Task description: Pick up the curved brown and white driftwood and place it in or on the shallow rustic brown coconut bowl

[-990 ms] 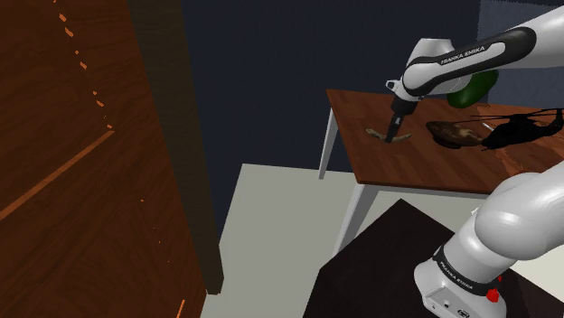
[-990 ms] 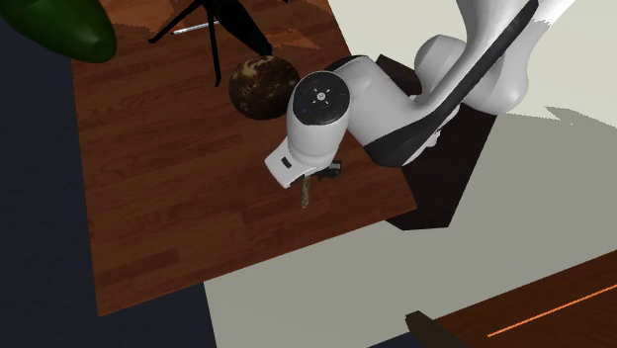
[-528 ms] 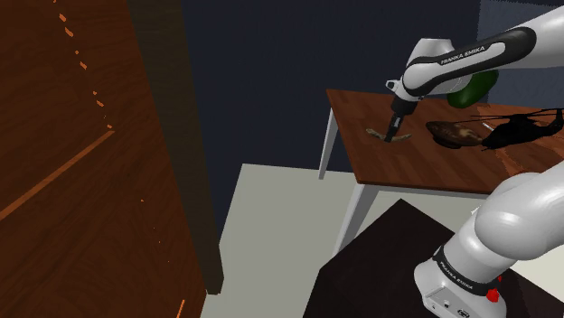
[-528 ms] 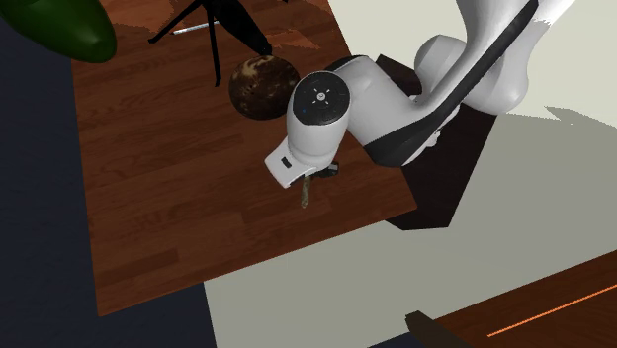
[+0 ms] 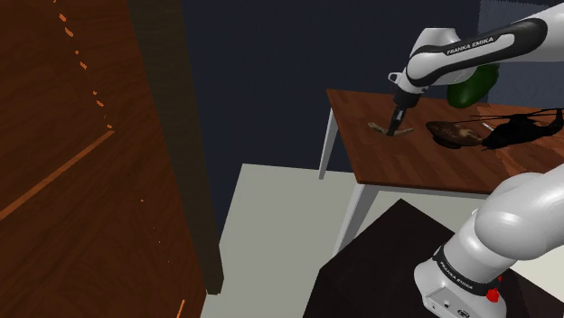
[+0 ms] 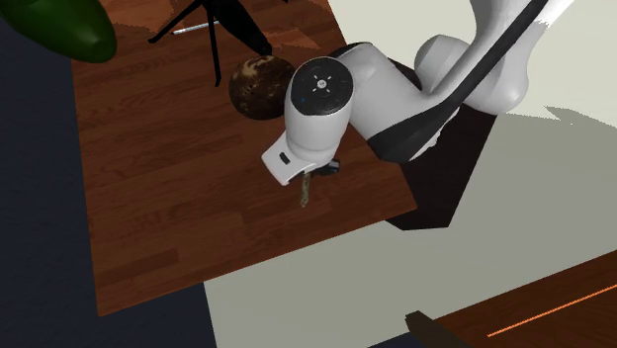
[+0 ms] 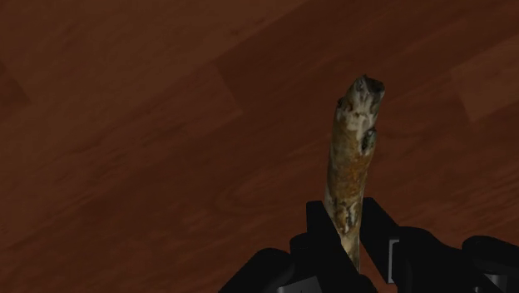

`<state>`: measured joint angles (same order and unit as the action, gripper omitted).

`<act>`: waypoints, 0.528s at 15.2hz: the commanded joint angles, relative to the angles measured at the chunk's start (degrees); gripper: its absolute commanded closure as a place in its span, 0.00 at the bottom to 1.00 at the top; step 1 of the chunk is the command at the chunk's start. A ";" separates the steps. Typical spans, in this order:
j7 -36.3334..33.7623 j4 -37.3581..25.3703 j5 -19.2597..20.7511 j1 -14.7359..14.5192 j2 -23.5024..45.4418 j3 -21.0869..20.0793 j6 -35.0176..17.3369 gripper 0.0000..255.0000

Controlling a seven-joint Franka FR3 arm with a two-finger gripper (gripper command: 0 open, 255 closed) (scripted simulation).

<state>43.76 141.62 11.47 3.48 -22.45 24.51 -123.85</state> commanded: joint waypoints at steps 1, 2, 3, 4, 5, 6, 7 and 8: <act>-0.07 -0.93 0.06 0.07 -0.88 -0.31 1.82 1.00; -0.10 -1.47 0.05 0.07 -1.20 -0.46 2.67 1.00; -0.12 -2.02 0.03 0.07 -1.49 -0.60 3.51 1.00; -0.14 -2.58 0.00 0.07 -1.77 -0.74 4.34 1.00; -0.15 -3.16 -0.03 0.06 -2.04 -0.88 5.17 1.00; -0.16 -3.74 -0.07 0.05 -2.28 -1.02 6.00 1.00; -0.17 -4.33 -0.10 0.04 -2.52 -1.15 6.82 1.00; -0.18 -4.94 -0.15 0.02 -2.73 -1.28 7.64 1.00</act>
<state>43.59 137.21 11.34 3.50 -24.91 23.36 -117.03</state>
